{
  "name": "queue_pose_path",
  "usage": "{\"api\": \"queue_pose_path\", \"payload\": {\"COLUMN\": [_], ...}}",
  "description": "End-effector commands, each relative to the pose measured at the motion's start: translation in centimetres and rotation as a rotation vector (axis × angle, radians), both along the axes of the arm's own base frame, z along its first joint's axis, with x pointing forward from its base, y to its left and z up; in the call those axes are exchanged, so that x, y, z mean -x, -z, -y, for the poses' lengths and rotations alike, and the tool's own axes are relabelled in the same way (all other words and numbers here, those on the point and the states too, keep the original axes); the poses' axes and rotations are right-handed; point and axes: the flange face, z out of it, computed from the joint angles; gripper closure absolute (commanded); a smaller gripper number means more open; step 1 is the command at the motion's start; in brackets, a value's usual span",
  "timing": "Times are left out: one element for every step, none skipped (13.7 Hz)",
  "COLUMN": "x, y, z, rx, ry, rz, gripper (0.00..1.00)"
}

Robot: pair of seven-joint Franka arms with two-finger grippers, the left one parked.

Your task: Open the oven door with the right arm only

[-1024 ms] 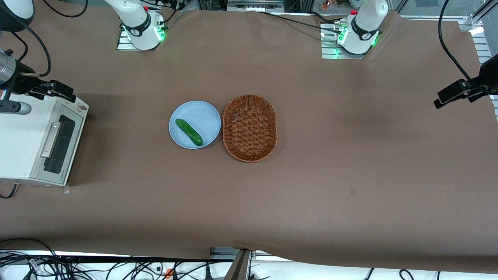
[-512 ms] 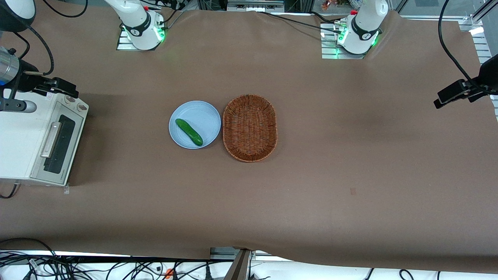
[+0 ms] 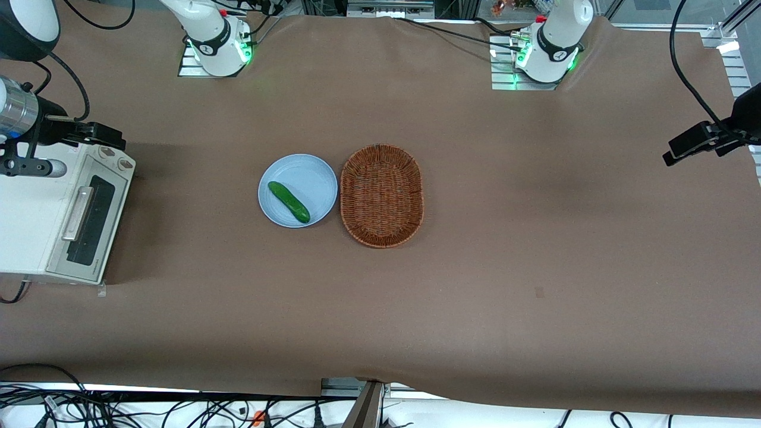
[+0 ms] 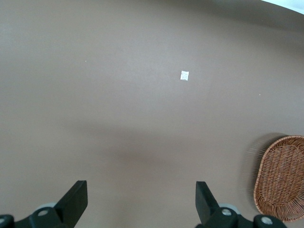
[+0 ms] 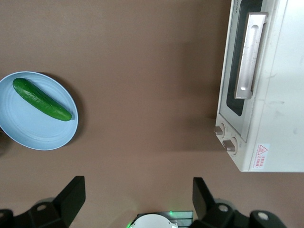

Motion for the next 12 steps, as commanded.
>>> {"api": "queue_pose_path", "payload": {"x": [-0.6,-0.8,-0.8,-0.9,-0.9,-0.9,-0.9,-0.9,-0.9,-0.9,-1.0,-1.2], "y": [-0.5,-0.4,-0.6,-0.5,-0.5,-0.4,-0.4,-0.4,-0.4,-0.3,0.1,0.6], "z": [-0.4,-0.4,-0.6,-0.7,-0.8,-0.7,-0.8,-0.8,-0.8,-0.8,-0.5,-0.1], "rx": [0.010,0.005,0.005,0.007,0.006,0.008,0.009,0.009,0.014,0.023,0.045,0.089], "ry": [-0.012,-0.028,-0.029,-0.030,-0.033,-0.033,-0.036,-0.033,-0.034,-0.035,-0.039,-0.044], "rz": [0.007,0.001,-0.003,-0.005,-0.005,-0.006,-0.008,-0.010,-0.010,-0.011,-0.021,-0.029], "gripper": [0.03,0.51,1.00,1.00,1.00,1.00,1.00,1.00,1.00,1.00,1.00,1.00]}}
